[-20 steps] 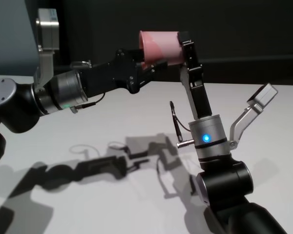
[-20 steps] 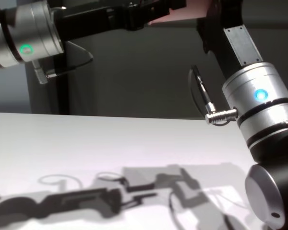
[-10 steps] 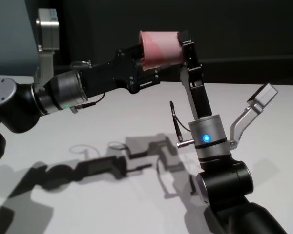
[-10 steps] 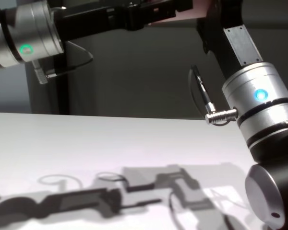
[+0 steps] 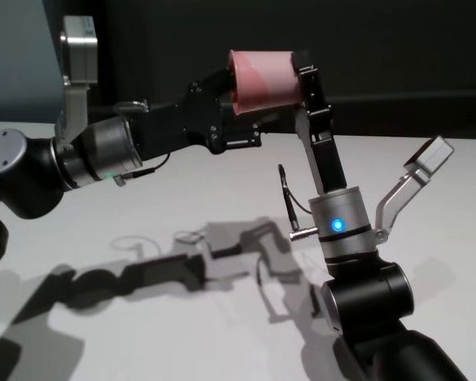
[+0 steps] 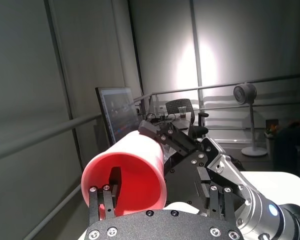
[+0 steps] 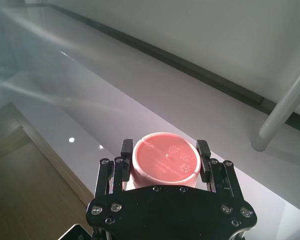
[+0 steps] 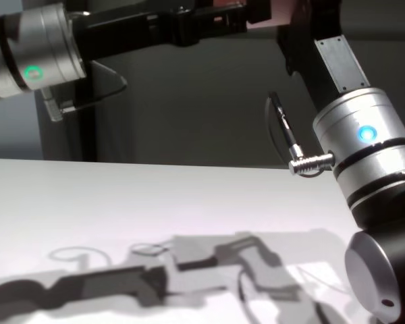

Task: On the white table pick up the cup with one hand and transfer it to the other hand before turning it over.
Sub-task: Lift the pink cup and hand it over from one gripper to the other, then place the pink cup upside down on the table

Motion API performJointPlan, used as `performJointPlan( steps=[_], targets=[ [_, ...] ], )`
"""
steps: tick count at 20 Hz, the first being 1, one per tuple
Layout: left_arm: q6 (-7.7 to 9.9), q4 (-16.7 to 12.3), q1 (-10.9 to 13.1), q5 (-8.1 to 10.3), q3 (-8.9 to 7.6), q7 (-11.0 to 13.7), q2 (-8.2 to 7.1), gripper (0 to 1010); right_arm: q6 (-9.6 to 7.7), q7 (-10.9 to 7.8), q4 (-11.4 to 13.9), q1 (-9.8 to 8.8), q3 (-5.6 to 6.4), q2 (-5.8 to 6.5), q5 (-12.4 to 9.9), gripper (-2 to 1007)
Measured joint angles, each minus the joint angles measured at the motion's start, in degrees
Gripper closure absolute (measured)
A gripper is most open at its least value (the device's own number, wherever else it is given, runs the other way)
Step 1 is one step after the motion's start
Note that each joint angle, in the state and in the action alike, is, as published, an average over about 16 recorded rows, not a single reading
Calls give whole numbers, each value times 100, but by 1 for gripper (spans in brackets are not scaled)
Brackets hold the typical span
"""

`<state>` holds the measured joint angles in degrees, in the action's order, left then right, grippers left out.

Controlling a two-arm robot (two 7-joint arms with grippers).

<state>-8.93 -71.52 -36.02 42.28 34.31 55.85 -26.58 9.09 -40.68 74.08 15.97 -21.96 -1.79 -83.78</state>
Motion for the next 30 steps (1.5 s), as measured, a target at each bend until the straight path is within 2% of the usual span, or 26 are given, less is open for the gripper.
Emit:
performJointPlan(
  steps=[8, 14, 18, 24, 30],
  targets=[
    [49, -423, 453, 22, -226, -400, -376, 13, 0, 1, 0, 0, 0, 0, 0, 266],
    [76, -866, 982, 2, -516, -907, -731, 7, 0, 1, 1, 0, 0, 0, 0, 266],
    [48, -1113, 1338, -84, -712, -1353, -886, 7, 0, 0, 1, 0, 0, 0, 0, 266],
    [-59, -1373, 1849, -354, -1005, -2220, -942, 7, 0, 0, 1, 0, 0, 0, 0, 266],
    [-164, -1451, 2241, -691, -1233, -3059, -814, 7, 0, 0, 1, 0, 0, 0, 0, 266]
  ],
)
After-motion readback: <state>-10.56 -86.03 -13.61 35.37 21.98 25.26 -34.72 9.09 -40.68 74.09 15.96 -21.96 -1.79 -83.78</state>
